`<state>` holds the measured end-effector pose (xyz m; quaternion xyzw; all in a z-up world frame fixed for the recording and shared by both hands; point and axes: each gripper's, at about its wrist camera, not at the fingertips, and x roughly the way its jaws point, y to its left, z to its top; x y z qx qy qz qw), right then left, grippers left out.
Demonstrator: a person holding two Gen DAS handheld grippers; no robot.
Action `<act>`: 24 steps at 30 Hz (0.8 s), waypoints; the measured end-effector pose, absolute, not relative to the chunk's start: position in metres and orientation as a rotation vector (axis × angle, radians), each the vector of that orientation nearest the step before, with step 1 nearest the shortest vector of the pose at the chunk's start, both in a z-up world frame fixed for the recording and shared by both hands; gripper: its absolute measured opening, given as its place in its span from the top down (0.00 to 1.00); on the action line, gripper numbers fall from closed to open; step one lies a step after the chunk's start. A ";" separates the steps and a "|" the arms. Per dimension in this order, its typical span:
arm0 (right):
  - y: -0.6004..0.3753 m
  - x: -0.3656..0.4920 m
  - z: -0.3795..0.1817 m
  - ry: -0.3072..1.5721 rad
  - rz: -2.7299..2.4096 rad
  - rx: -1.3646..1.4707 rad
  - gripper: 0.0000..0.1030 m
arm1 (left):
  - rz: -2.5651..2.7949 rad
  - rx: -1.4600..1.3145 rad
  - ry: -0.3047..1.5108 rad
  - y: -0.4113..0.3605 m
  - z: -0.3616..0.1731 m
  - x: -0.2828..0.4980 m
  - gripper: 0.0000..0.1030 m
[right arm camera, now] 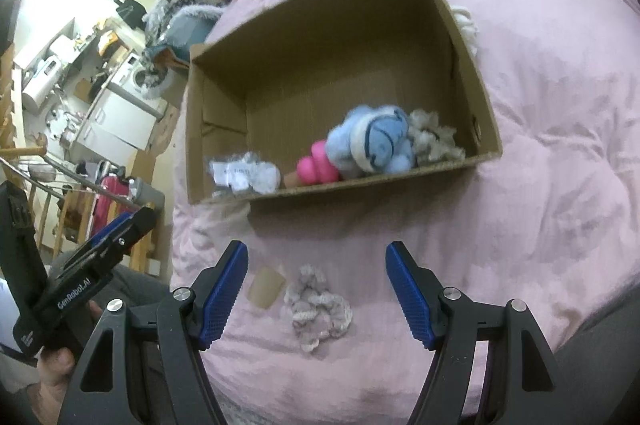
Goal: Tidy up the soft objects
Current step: 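Withdraw both tools from the box toward the lace scrunchie and tan cup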
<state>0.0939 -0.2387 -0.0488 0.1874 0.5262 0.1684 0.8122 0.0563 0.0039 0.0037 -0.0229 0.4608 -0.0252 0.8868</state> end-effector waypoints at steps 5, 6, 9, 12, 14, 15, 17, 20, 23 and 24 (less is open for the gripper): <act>-0.231 0.094 -0.062 1.177 0.340 0.379 0.27 | -0.054 -0.070 1.040 0.004 -0.013 0.053 0.33; -0.230 0.094 -0.064 1.184 0.337 0.376 0.27 | -0.050 -0.074 1.053 0.005 -0.016 0.053 0.34; -0.229 0.098 -0.073 1.218 0.328 0.379 0.27 | -0.022 -0.078 1.077 0.008 -0.023 0.055 0.33; -0.230 0.102 -0.085 1.265 0.326 0.410 0.27 | 0.004 -0.100 1.090 0.012 -0.028 0.059 0.33; -0.232 0.105 -0.093 1.292 0.325 0.439 0.27 | 0.015 -0.108 1.099 0.013 -0.030 0.062 0.33; -0.233 0.106 -0.096 1.302 0.327 0.451 0.27 | 0.019 -0.110 1.102 0.014 -0.031 0.063 0.33; -0.231 0.108 -0.102 1.329 0.335 0.458 0.27 | 0.018 -0.118 1.113 0.014 -0.033 0.065 0.33; -0.217 0.107 -0.111 1.385 0.368 0.420 0.27 | 0.015 -0.131 1.128 0.014 -0.036 0.067 0.33; -0.199 0.105 -0.119 1.429 0.400 0.337 0.27 | 0.016 -0.137 1.138 0.013 -0.039 0.070 0.33; -0.192 0.104 -0.121 1.439 0.415 0.309 0.27 | 0.020 -0.137 1.141 0.013 -0.040 0.071 0.33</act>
